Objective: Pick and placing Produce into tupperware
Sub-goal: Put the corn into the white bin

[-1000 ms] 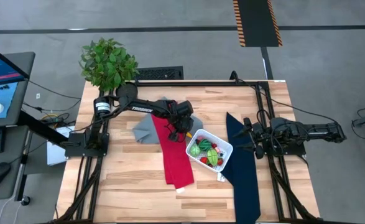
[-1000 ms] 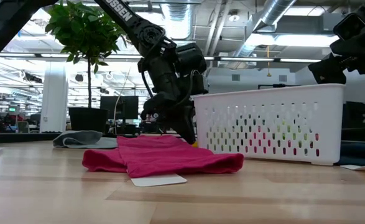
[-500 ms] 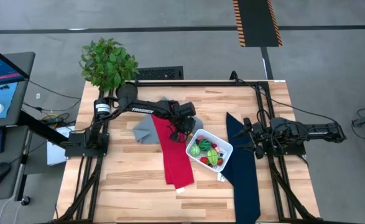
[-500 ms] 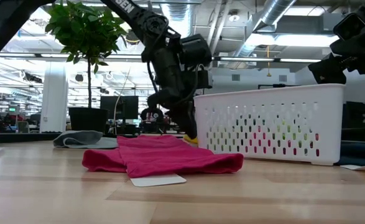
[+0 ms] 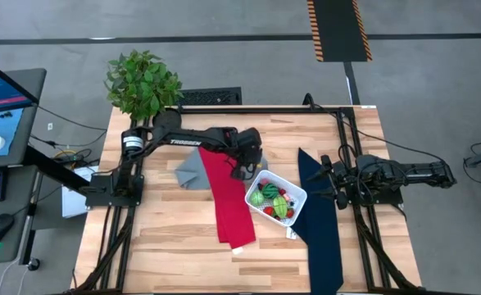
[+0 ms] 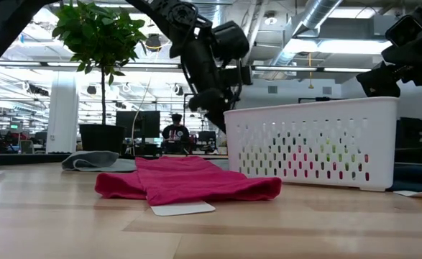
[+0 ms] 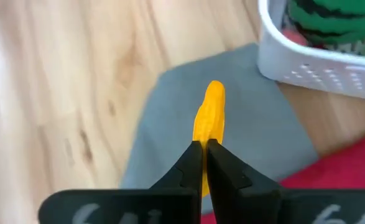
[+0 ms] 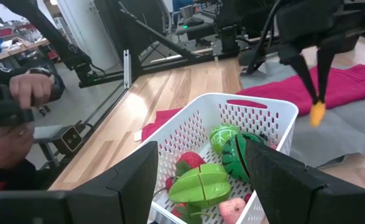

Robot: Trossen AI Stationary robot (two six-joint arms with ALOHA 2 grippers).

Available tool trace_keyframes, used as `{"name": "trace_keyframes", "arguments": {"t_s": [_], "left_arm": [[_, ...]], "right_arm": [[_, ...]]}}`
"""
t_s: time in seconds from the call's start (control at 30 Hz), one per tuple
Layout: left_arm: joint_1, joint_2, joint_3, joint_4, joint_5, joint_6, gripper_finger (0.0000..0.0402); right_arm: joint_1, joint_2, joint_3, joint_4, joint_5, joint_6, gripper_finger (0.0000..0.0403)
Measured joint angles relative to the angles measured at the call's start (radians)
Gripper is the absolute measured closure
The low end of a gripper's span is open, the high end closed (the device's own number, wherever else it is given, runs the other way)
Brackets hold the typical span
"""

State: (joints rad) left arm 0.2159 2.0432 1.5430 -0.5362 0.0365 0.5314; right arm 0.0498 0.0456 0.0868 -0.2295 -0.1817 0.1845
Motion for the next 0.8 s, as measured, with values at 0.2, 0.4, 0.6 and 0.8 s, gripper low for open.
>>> {"name": "trace_keyframes", "arguments": {"t_s": [0.2,0.4,0.6,0.8], "left_arm": [[0.013,-0.057,0.002,0.071,0.09,0.0,0.0401],[0.022,-0.12,0.002,0.1,0.374,-0.051,0.0401],[-0.055,-0.116,0.002,0.138,0.4,-0.091,0.0401],[-0.141,-0.112,0.002,0.159,0.358,-0.089,0.0401]], "right_arm": [[0.0,0.0,0.0,0.0,0.0,0.0,0.0138],[0.0,0.0,0.0,0.0,0.0,0.0,0.0138],[0.0,0.0,0.0,0.001,0.0,0.0,0.0138],[0.0,0.0,0.0,0.001,0.0,0.0,0.0138]]}}
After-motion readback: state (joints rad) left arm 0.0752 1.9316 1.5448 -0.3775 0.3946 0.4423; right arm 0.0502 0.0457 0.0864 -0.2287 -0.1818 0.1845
